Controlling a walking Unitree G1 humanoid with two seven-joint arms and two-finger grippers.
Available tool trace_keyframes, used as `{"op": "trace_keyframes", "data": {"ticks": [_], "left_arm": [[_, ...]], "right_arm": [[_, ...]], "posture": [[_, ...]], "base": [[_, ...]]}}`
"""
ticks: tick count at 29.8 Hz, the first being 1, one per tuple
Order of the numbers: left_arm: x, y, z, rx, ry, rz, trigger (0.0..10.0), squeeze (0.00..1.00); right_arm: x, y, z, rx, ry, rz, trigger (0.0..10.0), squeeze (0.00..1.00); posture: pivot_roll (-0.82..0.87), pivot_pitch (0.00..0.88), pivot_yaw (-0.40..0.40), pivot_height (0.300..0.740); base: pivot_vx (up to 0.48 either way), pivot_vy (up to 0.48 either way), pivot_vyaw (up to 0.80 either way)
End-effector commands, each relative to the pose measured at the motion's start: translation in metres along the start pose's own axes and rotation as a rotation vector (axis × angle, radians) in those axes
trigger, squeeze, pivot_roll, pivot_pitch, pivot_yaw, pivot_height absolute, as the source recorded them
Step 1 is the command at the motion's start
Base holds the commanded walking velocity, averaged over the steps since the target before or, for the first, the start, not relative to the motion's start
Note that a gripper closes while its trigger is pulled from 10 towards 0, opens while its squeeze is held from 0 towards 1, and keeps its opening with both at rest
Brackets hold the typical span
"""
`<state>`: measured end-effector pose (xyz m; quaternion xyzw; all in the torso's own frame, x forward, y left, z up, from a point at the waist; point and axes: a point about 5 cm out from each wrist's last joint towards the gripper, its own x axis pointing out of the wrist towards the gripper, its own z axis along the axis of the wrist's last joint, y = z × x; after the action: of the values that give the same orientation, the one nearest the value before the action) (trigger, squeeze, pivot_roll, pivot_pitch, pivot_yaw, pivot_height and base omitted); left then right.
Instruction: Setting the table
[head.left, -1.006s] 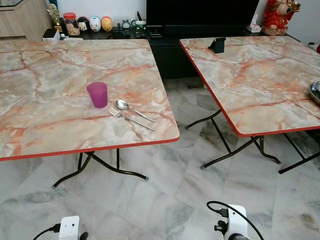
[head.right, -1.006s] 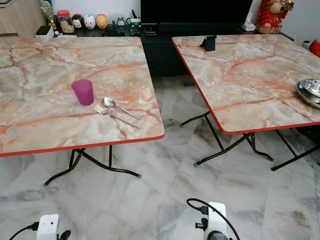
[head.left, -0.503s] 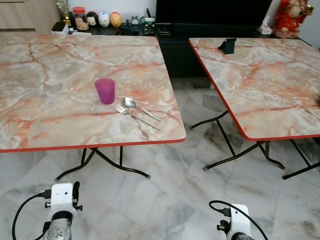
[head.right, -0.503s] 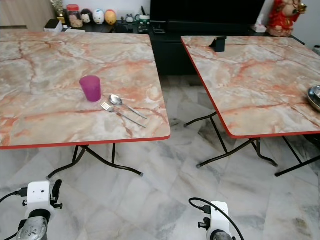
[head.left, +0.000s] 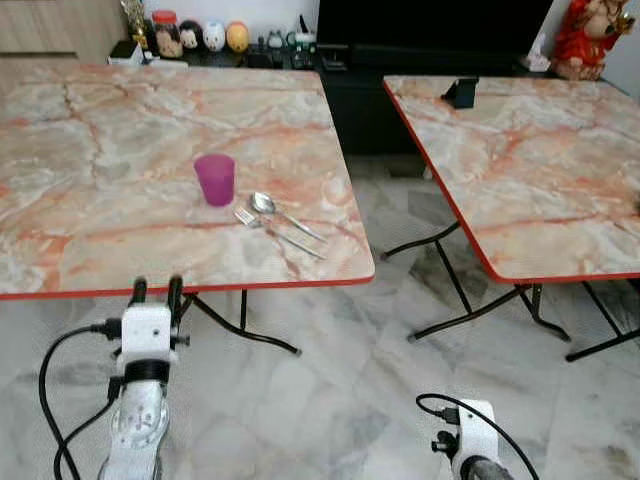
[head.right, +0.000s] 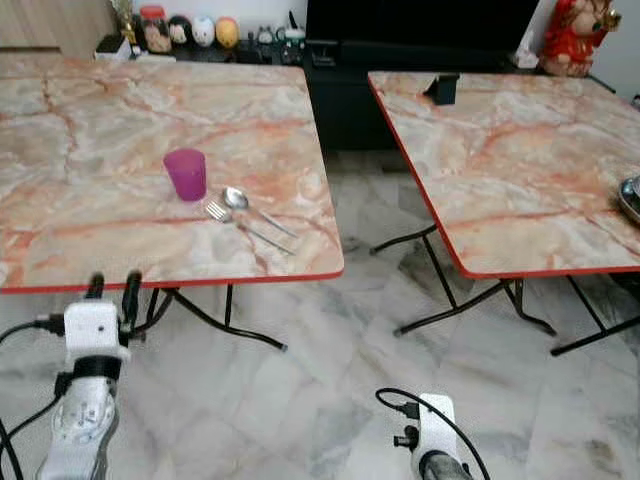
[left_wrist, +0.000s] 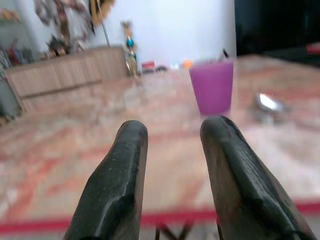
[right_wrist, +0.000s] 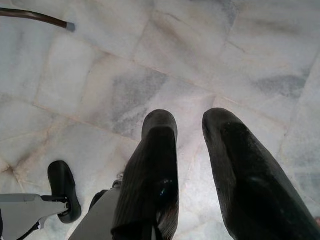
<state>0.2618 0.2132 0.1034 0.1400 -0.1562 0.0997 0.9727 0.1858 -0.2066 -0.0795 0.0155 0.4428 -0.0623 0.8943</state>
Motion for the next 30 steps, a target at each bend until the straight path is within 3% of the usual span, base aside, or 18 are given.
{"op": "trace_keyframes", "data": {"ticks": [1, 4, 6, 12, 20, 30], "left_arm": [[0.01, -0.002, 0.014, -0.02, -0.043, 0.016, 10.0, 0.0], [0.019, -0.008, 0.023, -0.042, -0.063, -0.019, 10.0, 0.0], [0.029, -0.019, 0.031, -0.106, -0.062, -0.063, 10.0, 0.0], [0.046, -0.038, 0.042, -0.119, -0.077, -0.147, 10.0, 0.0], [0.048, -0.04, 0.043, -0.129, -0.066, -0.182, 10.0, 0.0], [0.049, -0.045, 0.044, -0.136, -0.059, -0.207, 10.0, 0.0]], "right_arm": [[0.0, -0.006, 0.001, 0.002, 0.0, -0.011, 10.0, 0.0], [0.0, -0.006, 0.001, 0.004, -0.001, -0.011, 10.0, 0.0], [0.0, -0.007, 0.002, -0.01, -0.005, -0.017, 10.0, 0.0], [0.0, -0.005, 0.002, -0.004, -0.012, -0.012, 10.0, 0.0], [-0.001, -0.006, 0.0, -0.032, -0.013, -0.028, 10.0, 0.0], [-0.001, 0.001, -0.002, -0.042, -0.005, 0.0, 10.0, 0.0]], "posture": [[0.06, 0.0, -0.086, 0.74], [0.06, 0.0, -0.086, 0.74], [0.07, 0.0, -0.09, 0.74], [0.04, 0.0, -0.075, 0.74], [0.05, 0.0, -0.076, 0.74], [0.05, 0.0, -0.078, 0.74]], "base": [[0.0, 0.0, 0.0], [0.0, 0.0, 0.0], [0.0, 0.0, 0.0], [0.041, 0.0, 0.0], [0.282, 0.0, 0.4], [0.32, 0.0, 0.0]]}}
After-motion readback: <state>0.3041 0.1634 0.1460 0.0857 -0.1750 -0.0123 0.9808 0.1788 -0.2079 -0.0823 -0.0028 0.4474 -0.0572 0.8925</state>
